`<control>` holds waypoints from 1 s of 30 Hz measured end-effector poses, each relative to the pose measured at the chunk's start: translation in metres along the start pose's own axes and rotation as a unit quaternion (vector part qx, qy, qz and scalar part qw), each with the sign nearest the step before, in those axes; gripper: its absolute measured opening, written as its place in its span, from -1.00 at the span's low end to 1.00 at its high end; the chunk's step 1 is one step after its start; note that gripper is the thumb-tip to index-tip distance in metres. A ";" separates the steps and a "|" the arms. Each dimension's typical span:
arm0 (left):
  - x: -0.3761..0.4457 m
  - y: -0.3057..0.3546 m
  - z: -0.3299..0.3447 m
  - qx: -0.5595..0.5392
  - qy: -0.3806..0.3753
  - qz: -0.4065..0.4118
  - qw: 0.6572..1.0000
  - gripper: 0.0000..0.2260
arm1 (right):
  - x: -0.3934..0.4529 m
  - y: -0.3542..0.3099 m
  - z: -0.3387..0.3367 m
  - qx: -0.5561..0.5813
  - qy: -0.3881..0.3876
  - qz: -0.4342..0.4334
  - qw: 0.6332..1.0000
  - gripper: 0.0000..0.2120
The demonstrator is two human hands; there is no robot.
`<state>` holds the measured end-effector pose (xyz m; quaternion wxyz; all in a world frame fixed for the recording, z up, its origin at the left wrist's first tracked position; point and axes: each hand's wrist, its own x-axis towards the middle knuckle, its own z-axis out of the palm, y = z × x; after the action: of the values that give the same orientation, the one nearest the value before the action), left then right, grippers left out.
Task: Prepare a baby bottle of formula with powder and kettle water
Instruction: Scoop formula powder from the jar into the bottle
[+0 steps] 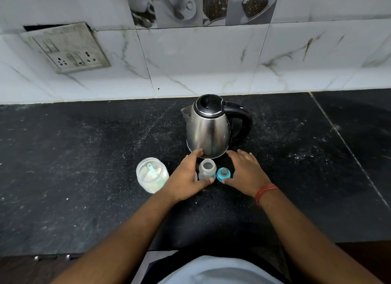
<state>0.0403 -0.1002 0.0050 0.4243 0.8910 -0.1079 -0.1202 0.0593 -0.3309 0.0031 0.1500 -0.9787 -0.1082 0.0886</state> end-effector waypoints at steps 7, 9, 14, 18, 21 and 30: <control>-0.016 0.025 -0.033 0.066 0.102 0.118 0.986 -0.31 | -0.006 -0.005 -0.044 0.106 0.071 0.007 0.992 -0.28; -0.015 0.025 -0.040 0.095 0.130 0.155 0.975 -0.29 | -0.008 -0.011 -0.050 0.131 0.150 -0.010 0.980 -0.39; -0.016 0.022 -0.060 0.133 0.182 0.175 0.958 -0.26 | -0.009 -0.041 -0.055 0.158 0.262 -0.074 0.949 -0.52; -0.027 0.008 -0.076 0.159 0.224 0.138 0.952 -0.26 | 0.000 -0.071 -0.049 0.164 0.254 -0.138 0.943 -0.51; -0.041 -0.008 -0.087 0.163 0.237 0.105 0.952 -0.24 | 0.008 -0.093 -0.041 0.161 0.226 -0.162 0.947 -0.49; -0.089 -0.055 -0.108 0.192 0.249 0.017 0.949 -0.17 | 0.025 -0.145 -0.015 0.146 0.142 -0.186 0.961 -0.43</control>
<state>-0.0065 0.0386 0.0393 0.2606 0.9551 -0.0351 0.1364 0.0599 -0.1940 0.0586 0.3185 -0.9114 -0.2521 -0.0656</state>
